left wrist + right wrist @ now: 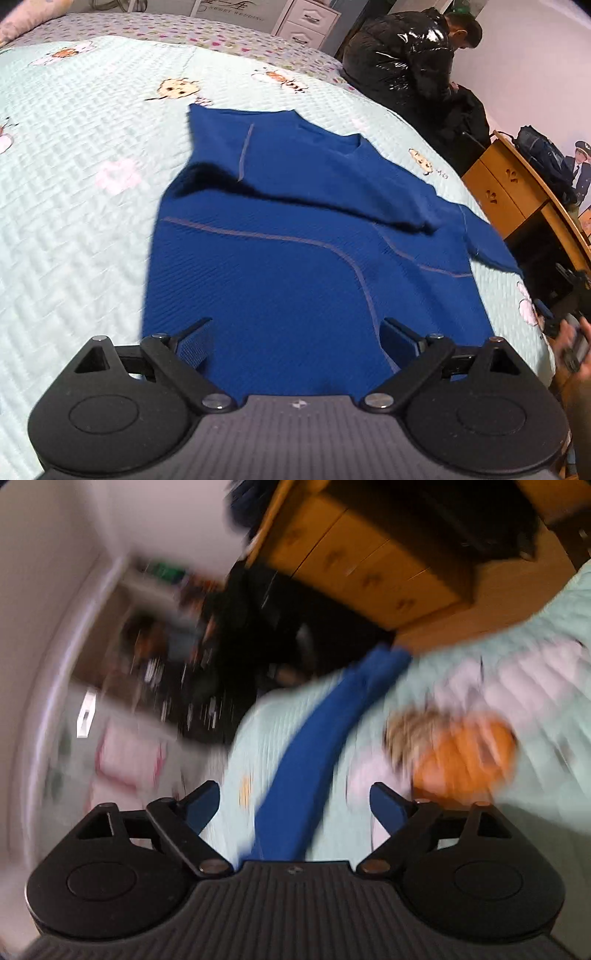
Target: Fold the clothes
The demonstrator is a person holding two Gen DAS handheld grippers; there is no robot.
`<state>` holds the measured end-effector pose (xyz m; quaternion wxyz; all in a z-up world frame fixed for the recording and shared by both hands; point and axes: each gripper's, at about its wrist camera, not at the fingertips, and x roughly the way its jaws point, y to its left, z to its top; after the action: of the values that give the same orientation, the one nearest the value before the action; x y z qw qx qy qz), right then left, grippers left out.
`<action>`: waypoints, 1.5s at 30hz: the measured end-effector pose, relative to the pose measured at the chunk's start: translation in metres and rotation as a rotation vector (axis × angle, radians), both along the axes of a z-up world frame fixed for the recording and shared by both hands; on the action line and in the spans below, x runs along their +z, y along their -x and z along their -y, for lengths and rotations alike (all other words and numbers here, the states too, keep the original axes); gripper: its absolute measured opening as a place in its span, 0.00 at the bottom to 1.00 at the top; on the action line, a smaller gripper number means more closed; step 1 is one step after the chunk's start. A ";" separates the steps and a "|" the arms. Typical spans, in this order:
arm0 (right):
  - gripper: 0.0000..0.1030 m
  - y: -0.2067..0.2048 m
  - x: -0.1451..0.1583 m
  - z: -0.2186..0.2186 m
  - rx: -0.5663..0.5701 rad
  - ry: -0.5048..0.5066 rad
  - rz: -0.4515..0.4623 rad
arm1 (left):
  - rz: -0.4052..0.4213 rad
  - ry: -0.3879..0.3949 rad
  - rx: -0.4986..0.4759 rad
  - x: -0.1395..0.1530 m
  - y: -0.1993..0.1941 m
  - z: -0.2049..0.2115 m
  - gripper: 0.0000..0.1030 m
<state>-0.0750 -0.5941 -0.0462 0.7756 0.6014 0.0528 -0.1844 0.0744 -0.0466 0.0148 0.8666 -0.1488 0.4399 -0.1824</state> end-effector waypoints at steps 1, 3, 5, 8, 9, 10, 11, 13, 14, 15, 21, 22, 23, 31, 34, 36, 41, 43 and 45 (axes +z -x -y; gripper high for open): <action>0.87 -0.008 -0.009 0.013 -0.033 -0.053 -0.013 | -0.015 0.018 0.002 -0.003 -0.005 0.003 0.94; 0.87 -0.020 -0.024 0.032 -0.089 -0.125 0.001 | -0.046 0.044 0.009 -0.010 -0.012 0.008 0.94; 0.87 -0.033 -0.028 0.044 -0.104 -0.133 -0.011 | -0.069 0.045 0.016 -0.018 -0.018 0.012 0.94; 0.88 -0.054 -0.032 0.059 -0.086 -0.137 -0.056 | -0.090 0.050 0.027 -0.028 -0.018 0.017 0.95; 0.88 -0.059 -0.033 0.063 -0.088 -0.133 -0.071 | -0.091 0.051 0.032 -0.031 -0.019 0.018 0.95; 0.88 -0.064 -0.035 0.067 -0.089 -0.130 -0.086 | -0.087 0.051 0.034 -0.031 -0.018 0.018 0.95; 0.88 -0.068 -0.029 0.068 -0.090 -0.123 -0.096 | -0.083 0.052 0.035 -0.032 -0.018 0.019 0.96; 0.88 -0.078 -0.023 0.073 -0.096 -0.098 -0.117 | -0.083 0.060 0.033 -0.031 -0.018 0.018 0.96; 0.84 -0.082 -0.021 0.074 -0.094 -0.076 -0.126 | -0.086 0.065 0.034 -0.031 -0.017 0.017 0.96; 0.77 -0.084 -0.022 0.074 -0.082 -0.058 -0.138 | -0.088 0.070 0.036 -0.031 -0.017 0.016 0.96; 0.13 -0.082 -0.014 0.058 -0.037 0.066 -0.147 | -0.094 0.112 0.053 -0.032 -0.009 0.004 0.96; 0.13 -0.080 -0.008 0.053 -0.035 0.085 -0.142 | -0.094 0.121 0.054 -0.032 -0.007 0.002 0.96; 0.13 -0.079 -0.001 0.048 -0.032 0.101 -0.136 | -0.094 0.130 0.055 -0.032 -0.005 0.000 0.96; 0.13 -0.125 0.116 -0.067 0.278 0.512 -0.064 | -0.088 0.181 0.081 -0.036 0.005 -0.013 0.96; 0.13 -0.151 0.142 -0.119 0.375 0.546 -0.018 | -0.084 0.187 0.062 -0.035 0.011 -0.015 0.97; 0.13 -0.172 0.153 -0.157 0.443 0.579 0.010 | -0.089 0.210 0.065 -0.036 0.015 -0.021 0.97; 0.13 -0.218 0.167 -0.264 0.599 0.748 0.045 | -0.093 0.271 0.070 -0.039 0.024 -0.033 0.97; 0.13 -0.229 0.160 -0.315 0.675 0.830 0.056 | -0.092 0.298 0.068 -0.041 0.027 -0.039 0.97; 0.14 -0.244 0.139 -0.373 0.758 0.954 0.029 | -0.091 0.322 0.066 -0.044 0.028 -0.043 0.97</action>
<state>0.1691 -0.2214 0.0933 0.9718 0.1292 0.1641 0.1096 0.0460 -0.0038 -0.0291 0.8163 -0.3081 0.4387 -0.2150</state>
